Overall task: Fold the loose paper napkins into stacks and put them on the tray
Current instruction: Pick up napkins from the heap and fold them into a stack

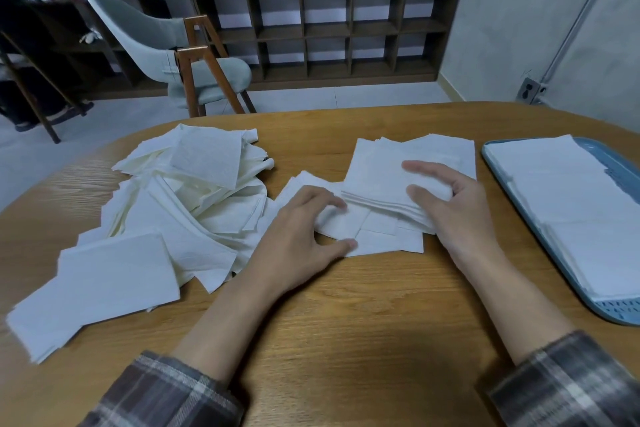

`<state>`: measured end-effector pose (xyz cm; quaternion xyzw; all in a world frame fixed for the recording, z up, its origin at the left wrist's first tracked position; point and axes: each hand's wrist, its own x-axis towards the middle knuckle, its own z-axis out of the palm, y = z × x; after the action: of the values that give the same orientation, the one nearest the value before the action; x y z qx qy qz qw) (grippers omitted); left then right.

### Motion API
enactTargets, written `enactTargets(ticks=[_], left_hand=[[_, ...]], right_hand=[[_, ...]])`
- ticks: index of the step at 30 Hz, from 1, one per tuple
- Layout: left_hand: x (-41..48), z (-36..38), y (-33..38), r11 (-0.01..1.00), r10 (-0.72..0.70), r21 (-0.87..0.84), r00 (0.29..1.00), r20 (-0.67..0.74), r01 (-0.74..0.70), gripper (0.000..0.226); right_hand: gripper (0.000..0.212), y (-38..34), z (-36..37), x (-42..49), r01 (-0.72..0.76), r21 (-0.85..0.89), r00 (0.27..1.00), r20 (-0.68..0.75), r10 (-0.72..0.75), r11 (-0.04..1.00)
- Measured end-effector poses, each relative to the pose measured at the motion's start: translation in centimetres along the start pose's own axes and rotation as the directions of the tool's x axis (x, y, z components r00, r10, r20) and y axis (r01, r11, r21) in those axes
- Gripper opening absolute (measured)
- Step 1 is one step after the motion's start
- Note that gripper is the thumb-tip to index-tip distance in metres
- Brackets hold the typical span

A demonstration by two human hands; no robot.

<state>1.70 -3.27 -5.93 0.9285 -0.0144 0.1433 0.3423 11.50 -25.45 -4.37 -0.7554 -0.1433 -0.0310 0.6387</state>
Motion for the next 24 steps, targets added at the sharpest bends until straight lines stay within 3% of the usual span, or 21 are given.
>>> enactTargets(ticks=[3, 7, 16, 20, 24], left_hand=[[0.0, 0.5, -0.1, 1.0, -0.003, 0.02, 1.0, 0.016, 0.003, 0.03], [0.0, 0.7, 0.0, 0.998, 0.04, 0.059, 0.997, -0.063, -0.036, 0.014], [-0.1, 0.5, 0.7, 1.0, 0.009, -0.013, 0.997, -0.078, -0.01, 0.006], [-0.3, 0.2, 1.6, 0.989, 0.053, -0.139, 0.998, 0.021, -0.05, 0.003], [-0.7, 0.4, 2.0, 0.983, 0.12, -0.157, 0.98, 0.159, -0.095, 0.004]], right_hand=[[0.034, 0.2, 0.2, -0.1, 0.007, -0.017, 1.0, -0.001, -0.007, 1.0], [0.033, 0.4, 0.3, 0.0, 0.003, -0.021, 1.0, 0.004, -0.003, 1.0], [0.033, 0.5, 0.4, 0.0, 0.025, -0.042, 0.999, 0.028, -0.024, 0.999], [0.033, 0.5, 0.4, 0.0, 0.031, -0.042, 0.999, 0.029, -0.03, 0.999], [0.033, 0.5, 0.4, 0.0, 0.027, -0.051, 0.999, 0.035, -0.025, 0.998]])
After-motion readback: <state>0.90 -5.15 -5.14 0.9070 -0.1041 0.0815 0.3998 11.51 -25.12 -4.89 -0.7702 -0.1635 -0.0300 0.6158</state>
